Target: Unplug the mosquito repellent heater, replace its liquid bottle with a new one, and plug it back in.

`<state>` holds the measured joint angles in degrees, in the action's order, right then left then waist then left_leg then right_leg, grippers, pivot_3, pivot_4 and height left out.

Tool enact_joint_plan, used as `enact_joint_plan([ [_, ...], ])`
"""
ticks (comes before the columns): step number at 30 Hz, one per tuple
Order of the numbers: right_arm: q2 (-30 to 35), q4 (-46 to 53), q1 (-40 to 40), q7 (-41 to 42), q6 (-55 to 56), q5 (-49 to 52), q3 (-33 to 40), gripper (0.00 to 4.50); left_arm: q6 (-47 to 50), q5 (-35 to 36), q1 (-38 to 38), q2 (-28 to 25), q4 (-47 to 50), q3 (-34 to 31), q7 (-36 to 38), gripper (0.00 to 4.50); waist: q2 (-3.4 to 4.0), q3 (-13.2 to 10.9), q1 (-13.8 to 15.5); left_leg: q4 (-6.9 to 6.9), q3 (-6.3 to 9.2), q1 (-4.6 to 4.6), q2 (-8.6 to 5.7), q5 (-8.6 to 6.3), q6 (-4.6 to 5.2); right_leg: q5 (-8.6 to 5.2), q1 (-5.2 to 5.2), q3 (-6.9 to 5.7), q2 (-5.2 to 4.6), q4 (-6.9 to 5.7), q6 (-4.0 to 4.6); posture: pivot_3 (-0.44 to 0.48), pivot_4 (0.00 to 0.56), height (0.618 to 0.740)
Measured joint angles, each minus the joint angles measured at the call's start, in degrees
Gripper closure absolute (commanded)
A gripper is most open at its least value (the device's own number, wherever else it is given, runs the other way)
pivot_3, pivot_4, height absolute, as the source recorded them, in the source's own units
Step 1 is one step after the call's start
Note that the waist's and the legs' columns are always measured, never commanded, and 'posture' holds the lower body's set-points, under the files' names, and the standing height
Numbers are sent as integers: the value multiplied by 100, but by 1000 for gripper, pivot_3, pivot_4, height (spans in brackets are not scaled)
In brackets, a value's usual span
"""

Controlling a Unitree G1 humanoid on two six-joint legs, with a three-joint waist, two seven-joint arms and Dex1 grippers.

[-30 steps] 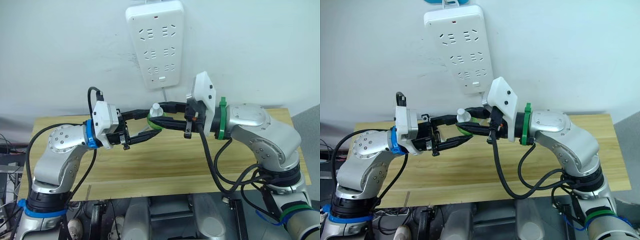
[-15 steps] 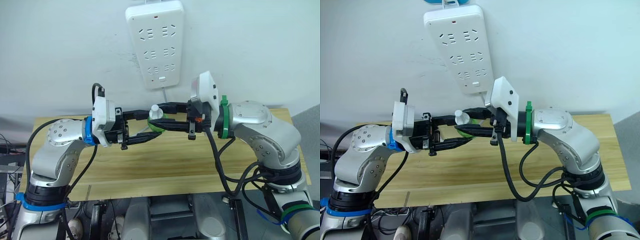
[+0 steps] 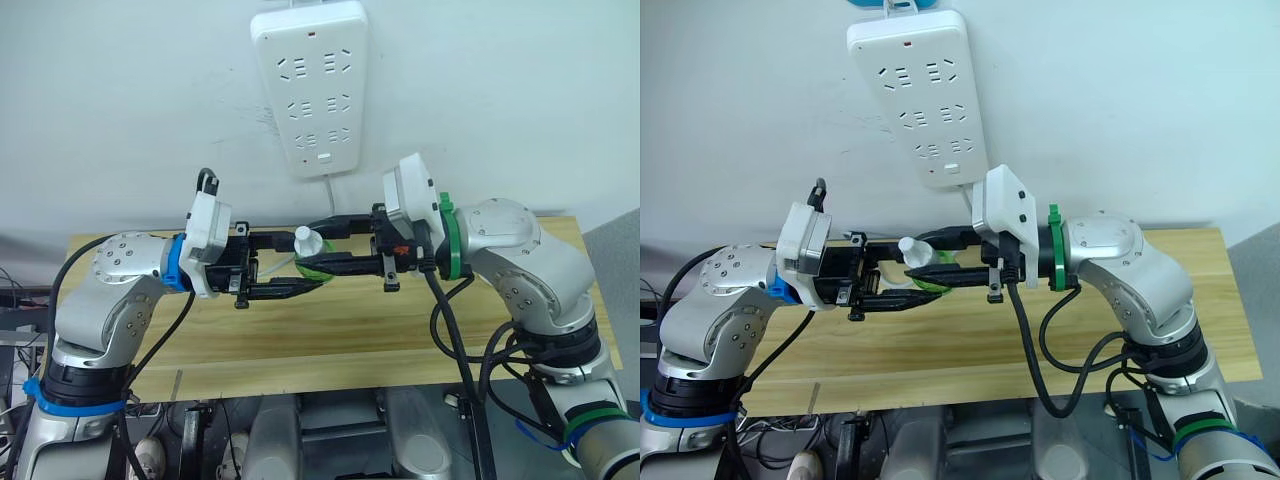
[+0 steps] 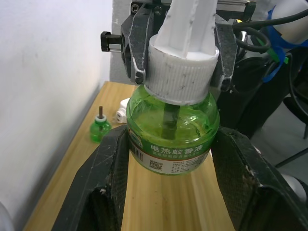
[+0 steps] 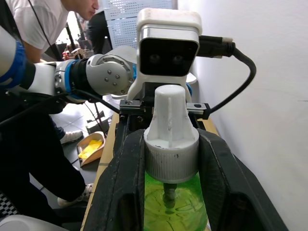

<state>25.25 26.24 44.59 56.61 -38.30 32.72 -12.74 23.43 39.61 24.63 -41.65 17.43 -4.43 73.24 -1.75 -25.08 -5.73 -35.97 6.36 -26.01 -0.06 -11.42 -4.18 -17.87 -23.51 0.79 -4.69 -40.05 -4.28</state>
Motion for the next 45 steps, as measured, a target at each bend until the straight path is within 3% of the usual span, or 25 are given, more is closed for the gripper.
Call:
enact_joint_plan([
  [16, -17, -206, 92, 583, 344, -11, -2, 3350, 221, 54, 203, -60, -59, 5, 466, 2308, 0, -1, 0, 1, 0, 0, 0, 1, -2, 0, 0, 0, 0, 2, 0, -158, 455, 730],
  [23, -5, -253, 168, 594, 386, -116, 7, 3350, -364, -168, 189, 222, -235, -10, 469, 2308, 0, -1, 1, 0, 0, 0, 0, 2, -4, 0, 0, -1, 0, 2, 0, -157, 447, 730],
  [24, -6, -253, 170, 593, 385, -118, 7, 2790, -453, -204, 169, 255, -240, -17, 466, 2308, 0, -1, 1, 0, 0, 0, 0, 2, -4, 0, 0, 0, 0, 3, 0, -157, 446, 730],
  [27, -46, -245, 177, 571, 354, -117, -34, 2217, -647, -279, 109, 341, -221, -20, 347, 2308, 0, -1, -2, 1, -1, 0, 0, 2, -4, 0, 0, 1, 0, 3, 0, -156, 444, 730],
  [32, -161, -187, 176, 428, 229, -109, -118, 354, -938, -442, -20, 417, -215, -55, -30, 2308, 0, -1, 0, 0, 0, 0, 0, 2, -4, 0, 0, 0, -1, 2, 0, -153, 442, 730],
  [45, 10, 257, 158, -474, -429, -105, 24, 354, -1543, -945, -531, 714, 24, -116, -1179, 2308, 0, -1, 0, 0, 1, 0, 0, 2, -4, 0, 0, 1, -1, 2, 0, -163, 434, 730],
])
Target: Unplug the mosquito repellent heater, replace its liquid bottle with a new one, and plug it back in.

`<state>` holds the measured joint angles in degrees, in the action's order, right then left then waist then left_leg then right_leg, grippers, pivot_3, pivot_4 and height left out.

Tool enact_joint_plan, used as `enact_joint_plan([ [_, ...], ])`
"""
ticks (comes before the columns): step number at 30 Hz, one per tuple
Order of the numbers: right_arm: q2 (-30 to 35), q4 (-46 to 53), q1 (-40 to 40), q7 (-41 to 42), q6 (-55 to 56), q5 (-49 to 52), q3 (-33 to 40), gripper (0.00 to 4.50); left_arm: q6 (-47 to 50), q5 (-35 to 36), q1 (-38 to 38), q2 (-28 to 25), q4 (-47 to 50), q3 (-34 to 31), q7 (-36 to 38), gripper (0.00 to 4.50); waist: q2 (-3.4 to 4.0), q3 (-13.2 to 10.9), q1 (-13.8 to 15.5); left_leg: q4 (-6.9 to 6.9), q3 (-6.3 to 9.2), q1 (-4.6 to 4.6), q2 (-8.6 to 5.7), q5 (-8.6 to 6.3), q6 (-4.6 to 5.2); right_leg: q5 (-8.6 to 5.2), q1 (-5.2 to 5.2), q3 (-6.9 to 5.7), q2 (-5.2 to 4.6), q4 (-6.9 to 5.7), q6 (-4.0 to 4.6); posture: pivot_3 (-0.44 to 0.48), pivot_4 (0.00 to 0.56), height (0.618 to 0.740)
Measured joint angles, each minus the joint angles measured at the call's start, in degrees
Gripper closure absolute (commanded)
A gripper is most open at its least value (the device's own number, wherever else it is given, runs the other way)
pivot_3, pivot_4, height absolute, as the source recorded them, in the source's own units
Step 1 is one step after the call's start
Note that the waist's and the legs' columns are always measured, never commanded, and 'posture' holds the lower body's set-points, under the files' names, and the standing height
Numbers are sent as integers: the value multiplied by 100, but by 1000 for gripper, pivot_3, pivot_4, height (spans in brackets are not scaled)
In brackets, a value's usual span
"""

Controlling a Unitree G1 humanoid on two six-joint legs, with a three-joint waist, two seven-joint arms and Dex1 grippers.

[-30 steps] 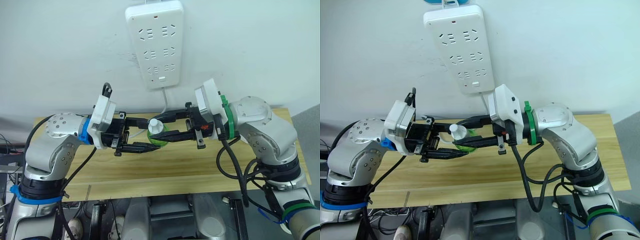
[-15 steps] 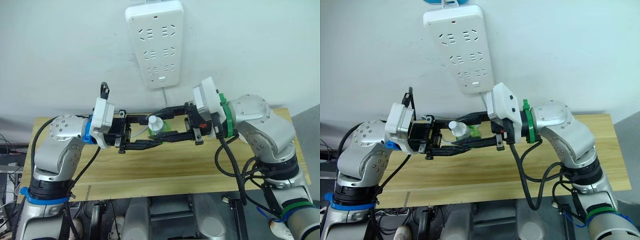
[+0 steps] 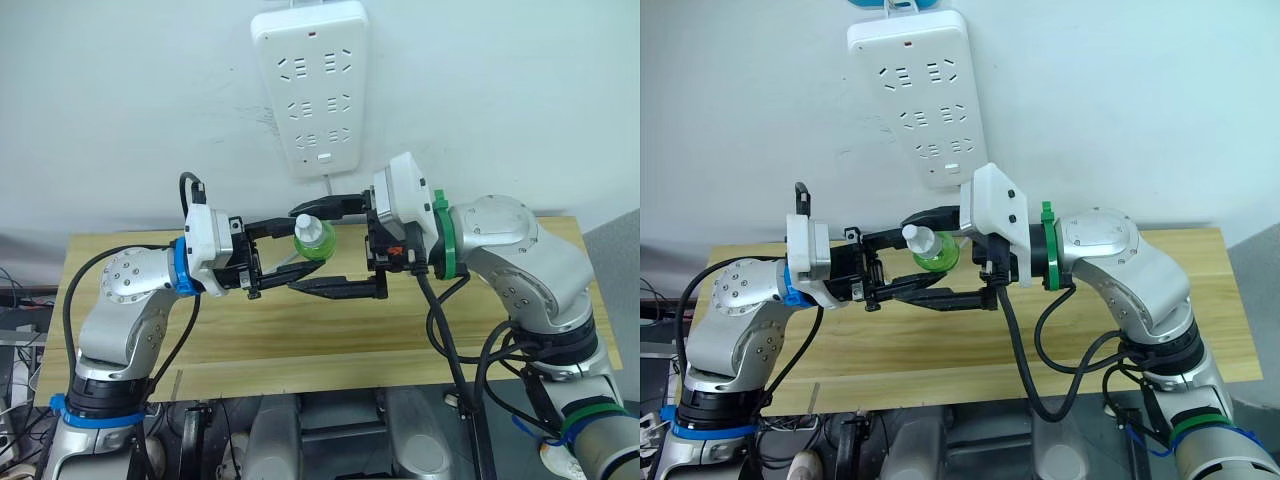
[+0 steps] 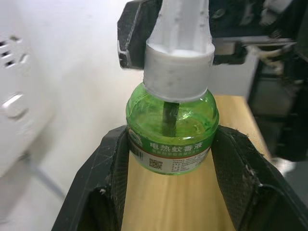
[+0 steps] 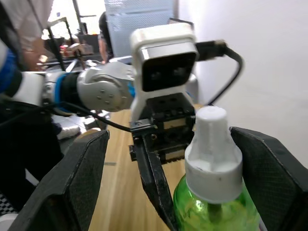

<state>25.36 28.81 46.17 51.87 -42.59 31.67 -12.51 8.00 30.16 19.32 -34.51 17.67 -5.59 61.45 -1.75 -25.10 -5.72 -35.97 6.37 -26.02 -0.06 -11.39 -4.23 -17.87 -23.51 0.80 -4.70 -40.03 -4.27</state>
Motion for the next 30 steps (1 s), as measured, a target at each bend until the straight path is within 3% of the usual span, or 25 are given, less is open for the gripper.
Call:
enact_joint_plan([
  [11, -171, -148, 41, -713, -41, -415, -257, 354, 71, 37, -296, 101, 355, -89, -700, 2308, 0, 0, -29, 0, 0, 0, 0, -1, 2, 0, 0, -1, 0, -2, 0, -157, 436, 730],
  [30, -396, -390, 186, -846, 98, -561, -281, 354, 321, 337, -529, -66, 635, -133, -679, 2308, 0, 0, -35, 1, 0, 0, 1, -1, 2, 0, 0, 0, 0, -1, 0, -167, 432, 730],
])
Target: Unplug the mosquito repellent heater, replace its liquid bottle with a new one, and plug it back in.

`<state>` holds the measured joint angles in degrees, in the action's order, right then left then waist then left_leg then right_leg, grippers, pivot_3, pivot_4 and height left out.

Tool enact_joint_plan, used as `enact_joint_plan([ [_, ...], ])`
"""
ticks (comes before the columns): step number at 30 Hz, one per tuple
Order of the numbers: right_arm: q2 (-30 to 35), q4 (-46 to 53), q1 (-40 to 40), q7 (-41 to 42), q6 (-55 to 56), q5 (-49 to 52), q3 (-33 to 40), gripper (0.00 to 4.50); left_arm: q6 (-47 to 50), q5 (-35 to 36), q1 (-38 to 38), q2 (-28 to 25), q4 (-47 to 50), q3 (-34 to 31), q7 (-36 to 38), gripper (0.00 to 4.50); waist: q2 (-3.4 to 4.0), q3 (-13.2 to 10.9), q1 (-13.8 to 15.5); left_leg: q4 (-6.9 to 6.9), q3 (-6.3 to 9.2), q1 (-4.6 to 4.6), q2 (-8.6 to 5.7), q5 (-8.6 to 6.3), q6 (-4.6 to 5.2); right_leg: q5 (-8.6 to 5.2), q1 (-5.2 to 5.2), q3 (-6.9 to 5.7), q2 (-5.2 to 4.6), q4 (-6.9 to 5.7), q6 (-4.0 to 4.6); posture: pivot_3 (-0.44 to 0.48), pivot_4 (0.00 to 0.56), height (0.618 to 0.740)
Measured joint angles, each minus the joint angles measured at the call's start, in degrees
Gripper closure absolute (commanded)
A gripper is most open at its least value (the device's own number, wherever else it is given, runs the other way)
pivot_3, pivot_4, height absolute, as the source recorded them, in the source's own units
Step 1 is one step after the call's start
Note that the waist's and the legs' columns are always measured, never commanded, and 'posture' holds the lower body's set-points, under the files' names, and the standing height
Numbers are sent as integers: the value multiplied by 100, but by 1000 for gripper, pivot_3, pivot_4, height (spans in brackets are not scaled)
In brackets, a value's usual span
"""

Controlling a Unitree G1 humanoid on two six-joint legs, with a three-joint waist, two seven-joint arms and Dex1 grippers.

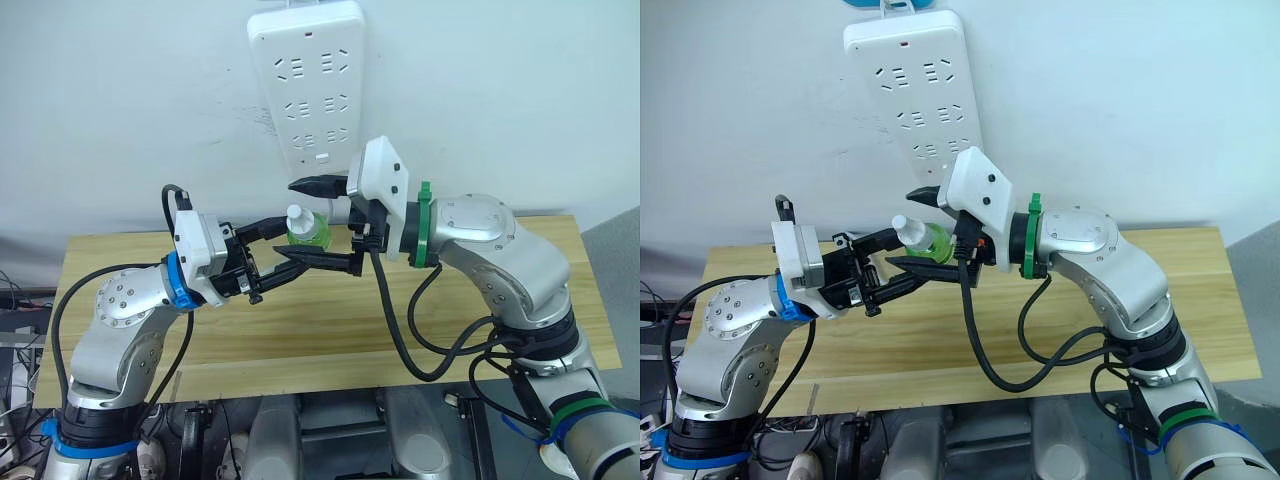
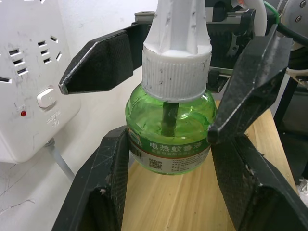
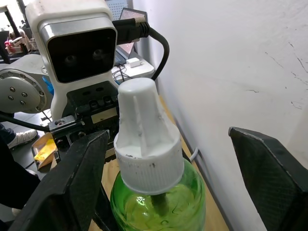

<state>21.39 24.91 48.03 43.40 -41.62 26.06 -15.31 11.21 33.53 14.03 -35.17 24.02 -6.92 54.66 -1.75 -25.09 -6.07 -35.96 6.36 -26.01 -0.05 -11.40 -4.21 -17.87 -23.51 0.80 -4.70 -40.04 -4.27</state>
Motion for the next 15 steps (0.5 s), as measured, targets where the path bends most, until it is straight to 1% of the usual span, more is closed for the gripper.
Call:
enact_joint_plan([
  [8, -18, 0, 10, -11, 0, 1, 44, 354, 125, 110, -149, -174, 2, -1, 125, 2308, 0, 0, -3, 0, 0, 0, 0, 0, 0, 0, 0, 1, 0, 0, 0, -171, 430, 730],
  [15, -24, 1, 13, -10, 1, 4, 50, 354, 124, 165, -152, -219, 2, -13, 180, 2308, 0, 0, -3, 0, 0, 0, 0, 0, 0, 0, 0, 0, 0, 0, 0, -165, 425, 730],
])
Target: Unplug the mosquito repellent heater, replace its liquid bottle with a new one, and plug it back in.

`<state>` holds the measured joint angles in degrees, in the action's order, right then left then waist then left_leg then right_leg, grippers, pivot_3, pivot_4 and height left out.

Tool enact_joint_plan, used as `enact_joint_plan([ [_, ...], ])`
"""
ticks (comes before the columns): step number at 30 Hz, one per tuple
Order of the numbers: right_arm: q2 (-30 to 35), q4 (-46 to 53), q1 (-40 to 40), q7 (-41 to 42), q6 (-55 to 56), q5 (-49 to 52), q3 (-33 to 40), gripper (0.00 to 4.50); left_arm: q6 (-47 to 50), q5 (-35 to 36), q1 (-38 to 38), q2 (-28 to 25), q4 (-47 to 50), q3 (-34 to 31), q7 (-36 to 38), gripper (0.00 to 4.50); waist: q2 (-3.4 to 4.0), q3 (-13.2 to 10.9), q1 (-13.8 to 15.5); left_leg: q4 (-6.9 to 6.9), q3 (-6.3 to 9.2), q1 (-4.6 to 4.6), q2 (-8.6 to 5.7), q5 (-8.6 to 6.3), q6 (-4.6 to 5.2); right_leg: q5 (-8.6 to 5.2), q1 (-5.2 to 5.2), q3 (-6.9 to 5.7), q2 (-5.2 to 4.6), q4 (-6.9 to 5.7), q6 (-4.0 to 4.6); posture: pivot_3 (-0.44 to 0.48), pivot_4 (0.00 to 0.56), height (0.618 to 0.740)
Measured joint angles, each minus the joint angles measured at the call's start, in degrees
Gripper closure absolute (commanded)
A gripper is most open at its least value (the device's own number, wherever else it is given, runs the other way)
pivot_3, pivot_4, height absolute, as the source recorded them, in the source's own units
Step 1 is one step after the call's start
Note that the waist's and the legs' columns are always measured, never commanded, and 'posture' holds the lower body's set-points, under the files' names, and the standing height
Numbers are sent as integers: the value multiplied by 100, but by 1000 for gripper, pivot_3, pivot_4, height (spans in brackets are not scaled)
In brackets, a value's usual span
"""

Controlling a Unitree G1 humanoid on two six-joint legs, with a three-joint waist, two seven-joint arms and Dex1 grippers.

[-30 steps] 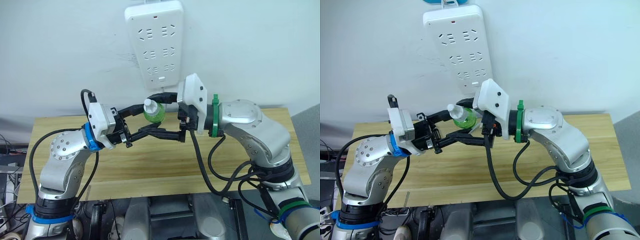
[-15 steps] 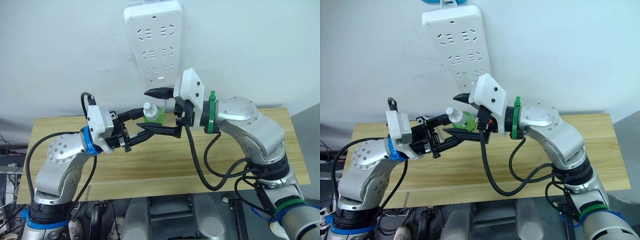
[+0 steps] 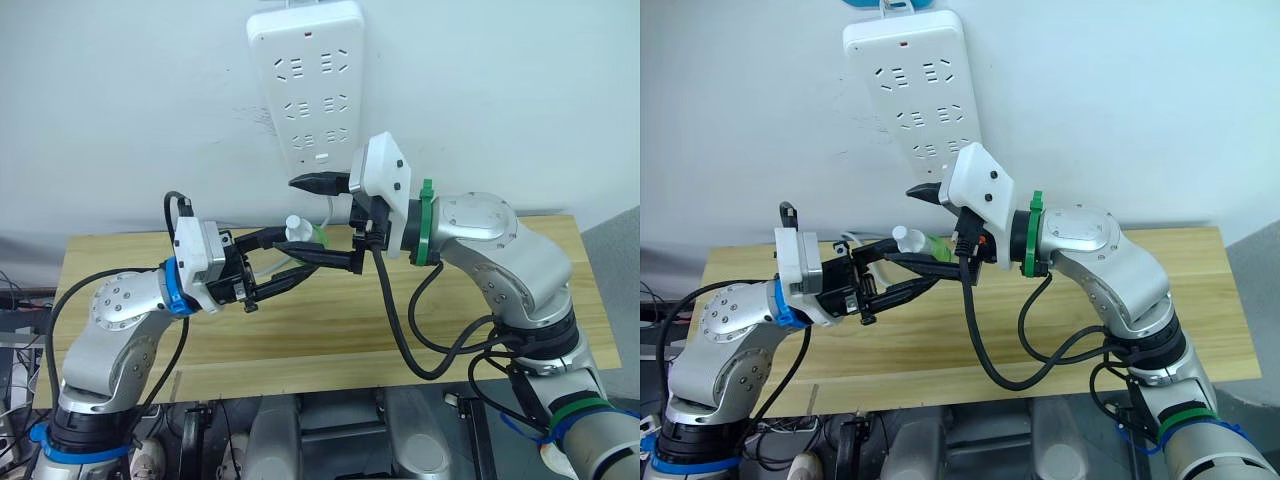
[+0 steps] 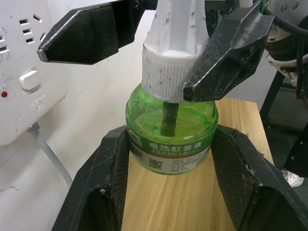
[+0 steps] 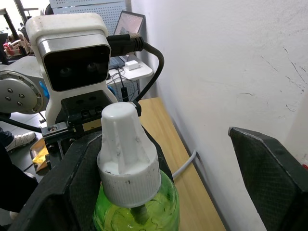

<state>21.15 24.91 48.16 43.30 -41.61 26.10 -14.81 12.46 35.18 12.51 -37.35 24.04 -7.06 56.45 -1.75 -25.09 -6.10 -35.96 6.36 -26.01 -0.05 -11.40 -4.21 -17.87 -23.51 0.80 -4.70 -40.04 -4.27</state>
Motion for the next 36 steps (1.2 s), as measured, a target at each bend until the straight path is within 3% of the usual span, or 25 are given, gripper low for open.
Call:
enact_joint_plan([
  [26, 359, 184, -78, 16, -40, 121, 183, 354, -6, 103, 15, -125, -212, -218, 148, 2308, 0, 0, -27, 0, 0, 0, 0, 0, 0, 0, 0, 0, 0, 0, 0, -203, 424, 730],
  [36, 455, 575, -194, 178, -297, 890, 452, 354, -49, 105, 201, -116, -536, -221, 325, 2308, 0, 0, -32, -1, -1, 0, 1, 0, 0, 0, 0, 0, 0, -1, 0, -200, 423, 730],
])
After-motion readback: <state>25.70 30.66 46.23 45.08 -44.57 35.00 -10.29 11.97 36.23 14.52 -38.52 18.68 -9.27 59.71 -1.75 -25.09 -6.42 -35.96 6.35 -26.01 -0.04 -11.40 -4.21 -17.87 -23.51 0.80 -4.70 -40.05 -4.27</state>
